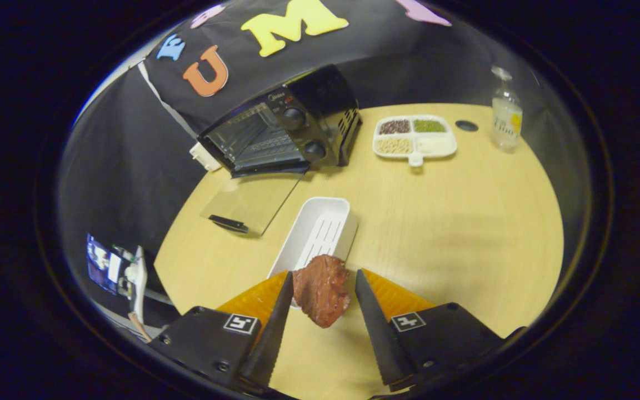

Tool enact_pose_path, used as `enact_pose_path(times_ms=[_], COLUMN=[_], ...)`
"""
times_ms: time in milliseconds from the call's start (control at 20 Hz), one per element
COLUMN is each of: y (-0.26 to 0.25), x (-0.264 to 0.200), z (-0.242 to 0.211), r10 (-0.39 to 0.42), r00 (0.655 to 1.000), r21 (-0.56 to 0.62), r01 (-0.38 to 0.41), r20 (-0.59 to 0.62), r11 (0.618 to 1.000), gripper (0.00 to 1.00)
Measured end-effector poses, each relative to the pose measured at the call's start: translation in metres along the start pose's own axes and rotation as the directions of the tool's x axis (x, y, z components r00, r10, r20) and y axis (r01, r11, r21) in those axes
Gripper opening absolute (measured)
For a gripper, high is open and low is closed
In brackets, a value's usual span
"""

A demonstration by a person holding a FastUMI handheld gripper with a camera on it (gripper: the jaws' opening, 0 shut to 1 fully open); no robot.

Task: Open the toaster oven, put the food inside, and close the toaster oven door.

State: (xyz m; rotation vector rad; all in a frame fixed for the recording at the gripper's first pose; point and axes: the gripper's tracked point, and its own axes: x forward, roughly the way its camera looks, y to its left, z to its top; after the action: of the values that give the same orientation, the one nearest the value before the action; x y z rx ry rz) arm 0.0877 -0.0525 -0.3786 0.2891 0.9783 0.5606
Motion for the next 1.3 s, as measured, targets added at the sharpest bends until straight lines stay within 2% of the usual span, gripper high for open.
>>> enact_pose_path(times_ms=[50, 150, 350, 450, 650, 850, 1100, 1300], y=[0.001, 0.005, 0.004, 0.003, 0.016, 0.056, 0.128, 0.179], x=[0.005, 0.006, 0.003, 0.001, -0.014, -0.037, -0.056, -0.043], z=[-0.006, -0.008, 0.0, 0.003, 0.016, 0.028, 0.036, 0.038], r10=[0.028, 0.094, 0.123, 0.113, 0.082, 0.049, 0.002, -0.045], r00=[0.999, 0.994, 0.992, 0.993, 0.996, 0.989, 0.955, 0.925], r21=[0.037, 0.103, 0.158, 0.148, 0.122, 0.14, 0.201, 0.268], r01=[-0.027, -0.088, -0.117, -0.108, -0.086, -0.069, -0.065, -0.062], r20=[-0.029, -0.053, -0.029, -0.02, 0.037, 0.138, 0.297, 0.376], r11=[0.999, 0.991, 0.981, 0.983, 0.989, 0.988, 0.977, 0.961], gripper=[0.61, 0.43, 0.26, 0.17, 0.15, 0.15, 0.15, 0.15])
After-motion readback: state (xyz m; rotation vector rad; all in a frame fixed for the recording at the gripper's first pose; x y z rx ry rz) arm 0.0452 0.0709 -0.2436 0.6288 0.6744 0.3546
